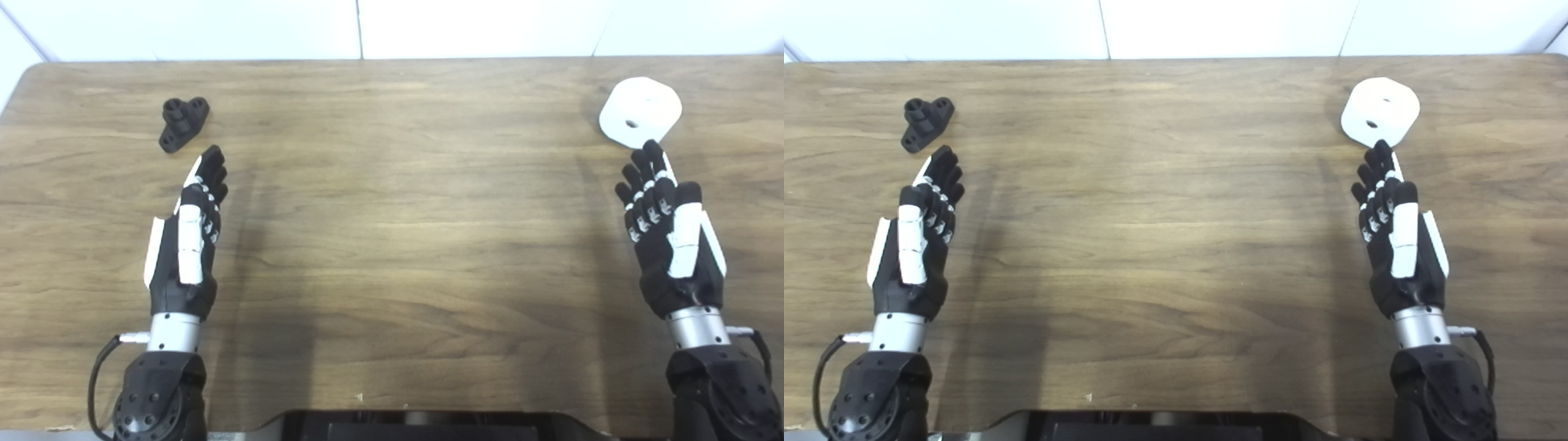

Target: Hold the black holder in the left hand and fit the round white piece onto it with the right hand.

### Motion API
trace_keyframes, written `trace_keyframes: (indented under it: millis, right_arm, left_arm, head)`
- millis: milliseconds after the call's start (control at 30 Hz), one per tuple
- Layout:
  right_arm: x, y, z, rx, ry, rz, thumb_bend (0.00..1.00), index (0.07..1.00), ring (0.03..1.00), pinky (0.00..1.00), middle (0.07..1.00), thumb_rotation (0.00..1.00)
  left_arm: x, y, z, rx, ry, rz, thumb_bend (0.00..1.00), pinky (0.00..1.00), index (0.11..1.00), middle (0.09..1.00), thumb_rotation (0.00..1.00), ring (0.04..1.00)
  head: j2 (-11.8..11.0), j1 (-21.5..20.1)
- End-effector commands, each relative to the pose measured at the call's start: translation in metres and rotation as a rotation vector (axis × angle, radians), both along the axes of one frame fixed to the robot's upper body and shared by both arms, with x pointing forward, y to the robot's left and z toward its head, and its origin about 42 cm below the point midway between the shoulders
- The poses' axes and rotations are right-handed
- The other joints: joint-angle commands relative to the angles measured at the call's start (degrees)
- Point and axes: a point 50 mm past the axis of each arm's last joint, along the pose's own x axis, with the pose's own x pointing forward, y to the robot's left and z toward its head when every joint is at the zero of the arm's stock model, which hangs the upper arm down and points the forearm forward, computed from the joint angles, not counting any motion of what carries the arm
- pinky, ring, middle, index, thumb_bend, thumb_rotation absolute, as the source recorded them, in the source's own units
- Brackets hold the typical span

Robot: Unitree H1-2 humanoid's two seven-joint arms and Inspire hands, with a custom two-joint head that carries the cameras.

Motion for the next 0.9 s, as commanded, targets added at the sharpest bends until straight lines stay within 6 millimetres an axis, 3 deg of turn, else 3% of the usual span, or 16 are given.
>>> trace_keyframes:
  millis: [0,267,400,867]
  right_arm:
    - [-0.032,-0.006,-0.013,-0.021,0.047,-0.018,0.61,1.000,1.000,1.00,1.000,1.00]
    - [-0.032,-0.005,-0.014,-0.023,0.050,-0.017,0.62,1.000,1.000,1.00,1.000,1.00]
    - [-0.032,-0.007,-0.014,-0.026,0.052,-0.014,0.61,1.000,1.000,1.00,1.000,1.00]
    - [-0.027,-0.031,-0.034,-0.035,0.053,-0.012,0.62,1.000,1.000,1.00,1.000,1.00]
  left_arm:
    - [-0.034,0.001,-0.013,-0.001,0.051,0.024,0.59,1.00,0.949,0.976,1.00,0.991]
    - [-0.035,0.001,-0.012,-0.004,0.055,0.024,0.58,1.00,0.954,0.982,1.00,0.998]
    - [-0.035,-0.001,-0.013,0.000,0.054,0.025,0.58,1.00,0.952,0.979,1.00,0.995]
    - [-0.033,-0.031,-0.034,-0.018,0.054,0.028,0.59,1.00,0.944,0.973,1.00,0.987]
  head:
    - [0.06,0.08]
    - [-0.04,0.08]
    - [-0.68,1.99]
    - [-8.84,13.99]
